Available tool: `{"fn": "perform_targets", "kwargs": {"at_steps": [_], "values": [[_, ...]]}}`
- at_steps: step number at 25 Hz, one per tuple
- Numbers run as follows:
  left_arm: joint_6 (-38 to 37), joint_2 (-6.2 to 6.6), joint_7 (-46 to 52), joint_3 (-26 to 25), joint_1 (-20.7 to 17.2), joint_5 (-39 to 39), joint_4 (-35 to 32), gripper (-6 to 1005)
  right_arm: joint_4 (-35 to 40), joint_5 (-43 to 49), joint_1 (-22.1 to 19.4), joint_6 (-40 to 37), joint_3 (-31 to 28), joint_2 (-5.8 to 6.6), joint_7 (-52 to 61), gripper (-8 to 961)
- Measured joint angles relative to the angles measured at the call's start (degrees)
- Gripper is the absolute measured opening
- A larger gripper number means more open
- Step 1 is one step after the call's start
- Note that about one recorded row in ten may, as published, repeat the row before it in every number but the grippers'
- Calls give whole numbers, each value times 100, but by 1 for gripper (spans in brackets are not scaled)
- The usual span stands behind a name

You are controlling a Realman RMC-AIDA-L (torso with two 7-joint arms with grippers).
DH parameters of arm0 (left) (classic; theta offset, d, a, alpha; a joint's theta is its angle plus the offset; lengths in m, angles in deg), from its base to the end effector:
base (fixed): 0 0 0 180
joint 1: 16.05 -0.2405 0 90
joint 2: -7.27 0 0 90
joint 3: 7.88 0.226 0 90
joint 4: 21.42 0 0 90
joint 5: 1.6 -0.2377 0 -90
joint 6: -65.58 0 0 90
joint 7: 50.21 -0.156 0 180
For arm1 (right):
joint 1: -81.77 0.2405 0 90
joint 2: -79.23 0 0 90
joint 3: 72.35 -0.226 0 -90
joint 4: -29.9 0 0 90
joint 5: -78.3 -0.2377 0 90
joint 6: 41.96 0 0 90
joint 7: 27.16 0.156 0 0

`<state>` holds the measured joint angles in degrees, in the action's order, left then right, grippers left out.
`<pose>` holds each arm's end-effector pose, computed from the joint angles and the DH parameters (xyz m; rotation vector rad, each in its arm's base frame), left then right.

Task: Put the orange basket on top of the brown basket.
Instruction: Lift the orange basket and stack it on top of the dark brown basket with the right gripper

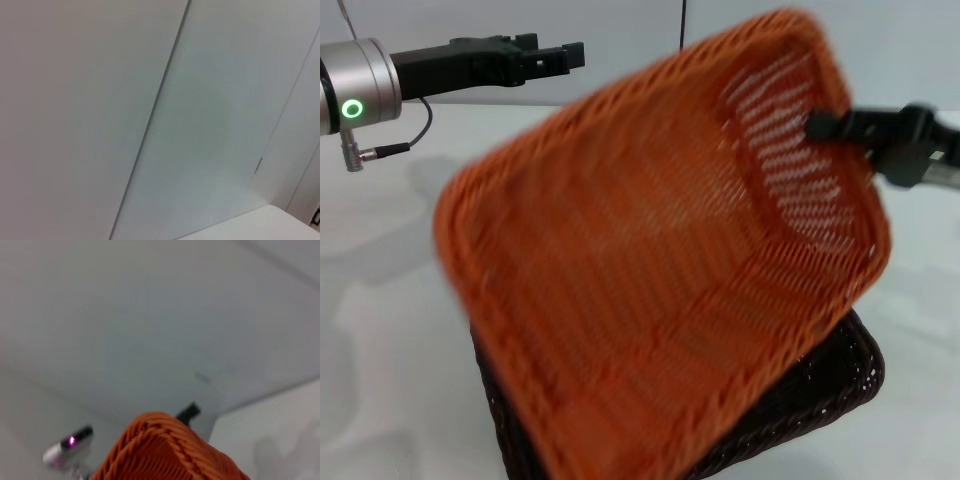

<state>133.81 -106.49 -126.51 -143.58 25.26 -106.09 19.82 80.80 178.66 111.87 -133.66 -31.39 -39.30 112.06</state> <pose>-0.1877 0.4544 0.0704 -2.3545 -0.8441 -0.7738 0.1977 0.3721 0.0719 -2.3238 1.6924 1.1718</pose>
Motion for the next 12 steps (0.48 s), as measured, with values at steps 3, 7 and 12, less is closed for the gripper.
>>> {"fn": "perform_targets", "kwargs": {"at_steps": [3, 7, 12], "values": [[0, 0, 0, 0, 0, 0, 0, 864, -41, 93, -65, -100, 255, 13, -20, 298], [-20, 8, -4, 22, 0, -11, -32, 864, -40, 191, -239, -118, 256, 22, -14, 303], [-31, 19, -10, 48, 36, -25, -87, 864, -91, 202, -378, -142, 259, 83, -6, 309]]}}
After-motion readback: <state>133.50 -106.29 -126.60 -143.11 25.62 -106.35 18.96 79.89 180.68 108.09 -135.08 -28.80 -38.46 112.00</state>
